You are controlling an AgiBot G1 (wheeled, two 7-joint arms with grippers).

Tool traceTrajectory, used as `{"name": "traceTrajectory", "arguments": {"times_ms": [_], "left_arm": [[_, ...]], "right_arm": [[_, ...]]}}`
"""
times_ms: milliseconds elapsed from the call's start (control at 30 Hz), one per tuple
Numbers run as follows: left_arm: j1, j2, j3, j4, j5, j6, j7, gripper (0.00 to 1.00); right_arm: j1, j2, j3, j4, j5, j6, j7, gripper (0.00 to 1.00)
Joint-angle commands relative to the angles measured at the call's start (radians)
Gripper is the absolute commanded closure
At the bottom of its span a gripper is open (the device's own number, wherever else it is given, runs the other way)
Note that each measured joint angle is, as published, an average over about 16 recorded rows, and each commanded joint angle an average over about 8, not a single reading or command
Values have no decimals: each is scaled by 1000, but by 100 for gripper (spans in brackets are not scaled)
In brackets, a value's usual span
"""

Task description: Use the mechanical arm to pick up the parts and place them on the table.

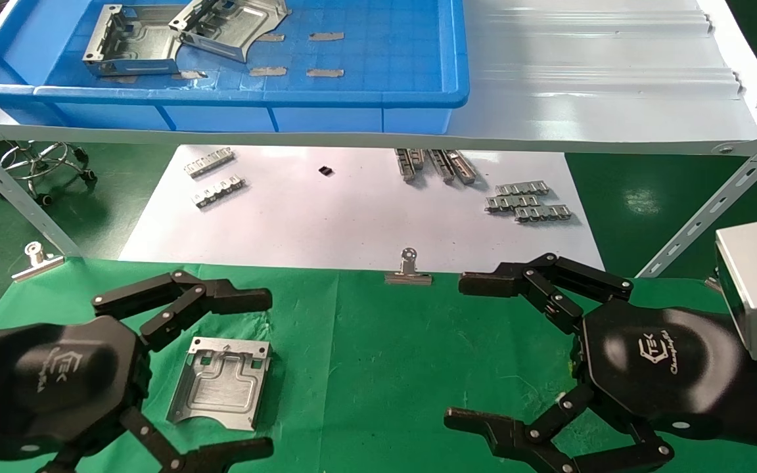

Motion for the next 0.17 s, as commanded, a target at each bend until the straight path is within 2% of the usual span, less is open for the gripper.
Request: {"name": "traceTrajectory", "arguments": {"times_ms": [33,167], "left_arm": [[21,-8,-24,-40,-8,-4,-28,0],[31,-13,-36,-59,-12,-5,-37,0]], "right_arm": [[0,0,0,0,0,0,0,0],[0,0,0,0,0,0,0,0]]}}
